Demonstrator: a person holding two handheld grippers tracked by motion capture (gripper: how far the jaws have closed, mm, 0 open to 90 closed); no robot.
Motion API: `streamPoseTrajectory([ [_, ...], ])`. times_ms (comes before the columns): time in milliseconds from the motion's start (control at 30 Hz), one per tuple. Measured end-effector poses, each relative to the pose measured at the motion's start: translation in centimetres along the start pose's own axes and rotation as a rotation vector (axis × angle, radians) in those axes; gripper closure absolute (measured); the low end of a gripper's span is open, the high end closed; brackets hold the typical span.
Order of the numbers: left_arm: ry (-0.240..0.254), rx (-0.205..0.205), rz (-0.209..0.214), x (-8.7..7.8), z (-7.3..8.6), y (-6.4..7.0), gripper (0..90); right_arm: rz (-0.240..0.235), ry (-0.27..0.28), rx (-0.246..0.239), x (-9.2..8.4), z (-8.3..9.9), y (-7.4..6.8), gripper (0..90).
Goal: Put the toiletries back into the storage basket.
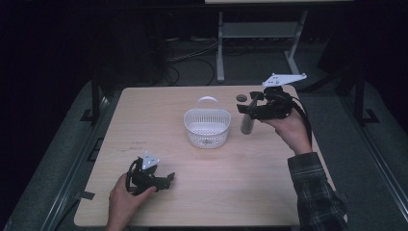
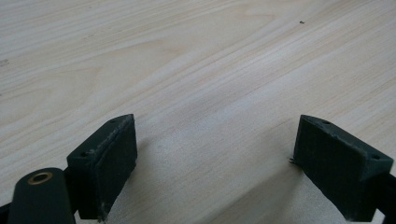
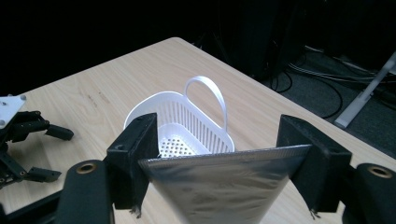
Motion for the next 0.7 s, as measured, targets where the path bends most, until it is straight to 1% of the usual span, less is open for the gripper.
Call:
streamPoseTrajectory([
  [200, 0.0, 0.0, 0.0, 0.0, 0.0, 0.0, 12.5, -0.011, 0.007, 0.004, 0.3, -0.6, -0.1, 30.1],
  [700, 0.0, 0.0, 0.001, 0.0, 0.0, 0.0, 12.5, -0.016, 0.013, -0.011, 1.3, -1.9, -0.4, 30.1],
])
Point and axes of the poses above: each handheld gripper's, and its own axes: x roughly forward along the jaws, z roughly out of its underside, y roughly to its right, the point moved 4 cm from there along x, roughly forward along the jaws, and after that the axes turned 2 degrees about -x, right-handed, at the moved point
